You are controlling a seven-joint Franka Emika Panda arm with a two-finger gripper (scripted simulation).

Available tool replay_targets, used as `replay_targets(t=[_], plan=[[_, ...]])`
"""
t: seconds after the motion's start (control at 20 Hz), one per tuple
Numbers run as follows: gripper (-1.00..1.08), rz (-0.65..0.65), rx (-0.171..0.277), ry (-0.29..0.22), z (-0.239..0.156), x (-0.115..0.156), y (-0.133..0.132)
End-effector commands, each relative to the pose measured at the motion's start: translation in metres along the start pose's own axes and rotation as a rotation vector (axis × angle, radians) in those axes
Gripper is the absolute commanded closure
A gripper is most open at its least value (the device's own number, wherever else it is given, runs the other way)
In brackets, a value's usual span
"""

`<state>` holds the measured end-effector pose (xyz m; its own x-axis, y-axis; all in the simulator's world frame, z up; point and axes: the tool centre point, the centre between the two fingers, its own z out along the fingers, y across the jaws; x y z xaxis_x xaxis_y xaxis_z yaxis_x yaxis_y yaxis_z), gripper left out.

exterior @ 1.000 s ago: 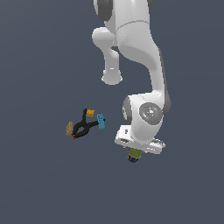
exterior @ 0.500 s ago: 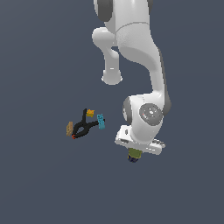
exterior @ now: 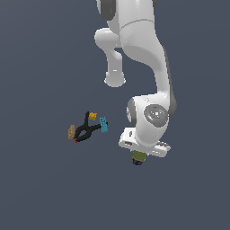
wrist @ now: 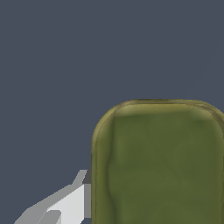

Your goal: Pick up a designated object from a clutter of objects.

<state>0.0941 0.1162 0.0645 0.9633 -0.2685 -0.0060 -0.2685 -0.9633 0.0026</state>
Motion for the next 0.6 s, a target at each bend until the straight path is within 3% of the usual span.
replay_targets(t=[0.0, 0.55], plan=[[1.08, -0.001, 0.003, 0.005, -0.011, -0.002, -0.003], [1.08, -0.001, 0.002, 0.006, -0.094, -0.034, -0.026]])
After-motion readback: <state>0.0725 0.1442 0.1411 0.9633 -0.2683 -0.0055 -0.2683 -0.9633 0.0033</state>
